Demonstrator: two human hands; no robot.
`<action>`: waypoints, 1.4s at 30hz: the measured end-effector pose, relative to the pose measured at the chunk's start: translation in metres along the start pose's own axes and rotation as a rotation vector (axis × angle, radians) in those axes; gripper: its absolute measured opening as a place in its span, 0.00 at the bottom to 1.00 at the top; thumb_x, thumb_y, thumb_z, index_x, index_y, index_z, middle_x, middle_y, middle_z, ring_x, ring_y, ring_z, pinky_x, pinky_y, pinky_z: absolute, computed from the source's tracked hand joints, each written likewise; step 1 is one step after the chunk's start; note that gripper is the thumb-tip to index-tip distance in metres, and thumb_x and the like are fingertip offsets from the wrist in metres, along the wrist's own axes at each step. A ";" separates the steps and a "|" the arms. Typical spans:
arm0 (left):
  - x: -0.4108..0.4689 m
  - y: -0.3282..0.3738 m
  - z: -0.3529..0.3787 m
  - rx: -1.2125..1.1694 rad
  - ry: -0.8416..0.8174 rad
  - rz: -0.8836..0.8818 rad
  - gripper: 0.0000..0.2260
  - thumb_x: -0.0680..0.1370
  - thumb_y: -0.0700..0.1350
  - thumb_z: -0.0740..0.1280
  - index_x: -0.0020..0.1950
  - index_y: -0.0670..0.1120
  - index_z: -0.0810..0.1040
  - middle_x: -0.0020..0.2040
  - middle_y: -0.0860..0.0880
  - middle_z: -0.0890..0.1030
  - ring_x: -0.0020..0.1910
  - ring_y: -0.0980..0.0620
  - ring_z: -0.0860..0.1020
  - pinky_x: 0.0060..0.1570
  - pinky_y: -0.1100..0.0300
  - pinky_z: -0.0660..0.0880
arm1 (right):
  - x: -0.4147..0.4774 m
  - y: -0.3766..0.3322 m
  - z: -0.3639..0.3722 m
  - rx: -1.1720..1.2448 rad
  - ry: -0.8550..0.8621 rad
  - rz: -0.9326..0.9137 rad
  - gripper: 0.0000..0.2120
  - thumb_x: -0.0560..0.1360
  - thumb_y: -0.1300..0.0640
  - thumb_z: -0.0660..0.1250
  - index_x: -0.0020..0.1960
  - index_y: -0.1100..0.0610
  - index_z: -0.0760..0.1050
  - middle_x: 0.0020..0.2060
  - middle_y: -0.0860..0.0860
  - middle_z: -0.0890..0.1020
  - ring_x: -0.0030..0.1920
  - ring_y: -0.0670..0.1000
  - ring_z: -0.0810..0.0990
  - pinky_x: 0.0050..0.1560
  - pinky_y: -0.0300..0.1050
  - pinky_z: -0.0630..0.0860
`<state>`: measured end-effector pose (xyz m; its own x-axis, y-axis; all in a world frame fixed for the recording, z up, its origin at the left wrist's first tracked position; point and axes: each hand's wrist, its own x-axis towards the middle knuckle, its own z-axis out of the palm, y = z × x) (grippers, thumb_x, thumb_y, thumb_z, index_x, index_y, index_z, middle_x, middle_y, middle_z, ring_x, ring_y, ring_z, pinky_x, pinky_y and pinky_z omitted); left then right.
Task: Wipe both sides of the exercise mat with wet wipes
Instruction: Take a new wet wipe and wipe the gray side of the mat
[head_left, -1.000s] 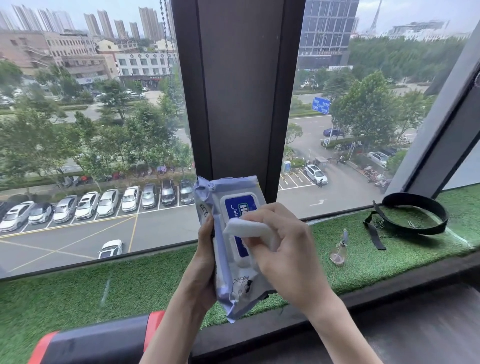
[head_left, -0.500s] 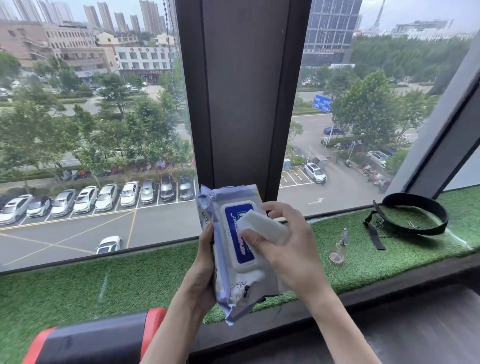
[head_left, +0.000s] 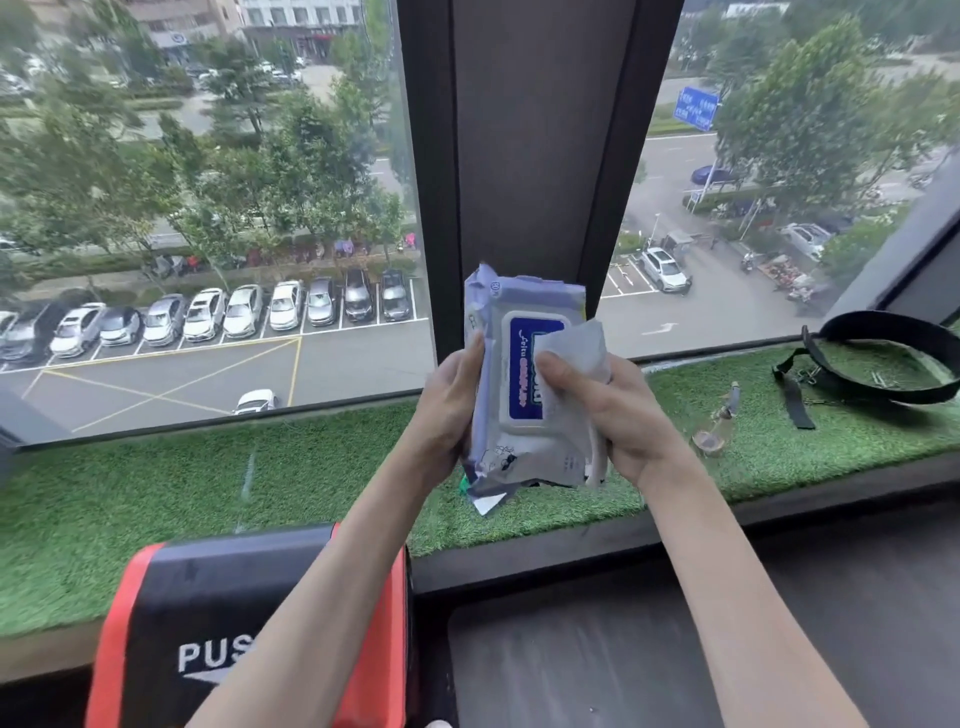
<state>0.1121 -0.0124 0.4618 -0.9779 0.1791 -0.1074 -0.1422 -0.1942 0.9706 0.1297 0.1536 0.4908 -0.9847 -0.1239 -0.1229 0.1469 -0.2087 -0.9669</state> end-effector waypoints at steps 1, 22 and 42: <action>0.006 -0.003 -0.002 0.043 0.013 0.021 0.27 0.78 0.62 0.59 0.62 0.41 0.78 0.55 0.38 0.83 0.55 0.36 0.81 0.55 0.40 0.78 | 0.007 0.009 0.001 0.025 0.039 -0.006 0.19 0.71 0.56 0.72 0.59 0.64 0.77 0.51 0.58 0.84 0.51 0.58 0.84 0.45 0.48 0.82; 0.194 -0.357 -0.126 -0.098 0.235 -0.482 0.19 0.72 0.47 0.75 0.59 0.39 0.79 0.48 0.41 0.85 0.45 0.44 0.85 0.41 0.52 0.82 | 0.231 0.375 -0.072 -0.140 0.299 0.338 0.08 0.71 0.55 0.76 0.45 0.58 0.81 0.42 0.55 0.85 0.39 0.50 0.85 0.37 0.41 0.80; 0.252 -0.489 -0.155 0.314 0.458 -0.680 0.34 0.71 0.60 0.72 0.69 0.42 0.70 0.63 0.44 0.77 0.60 0.43 0.77 0.63 0.47 0.73 | 0.309 0.519 -0.108 -0.333 0.477 0.498 0.10 0.72 0.60 0.73 0.51 0.58 0.78 0.46 0.55 0.83 0.47 0.56 0.83 0.51 0.52 0.80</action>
<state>-0.0888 -0.0221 -0.0730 -0.6717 -0.2578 -0.6945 -0.7336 0.1002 0.6722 -0.1089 0.1118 -0.0727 -0.7547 0.3213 -0.5720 0.6224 0.0750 -0.7791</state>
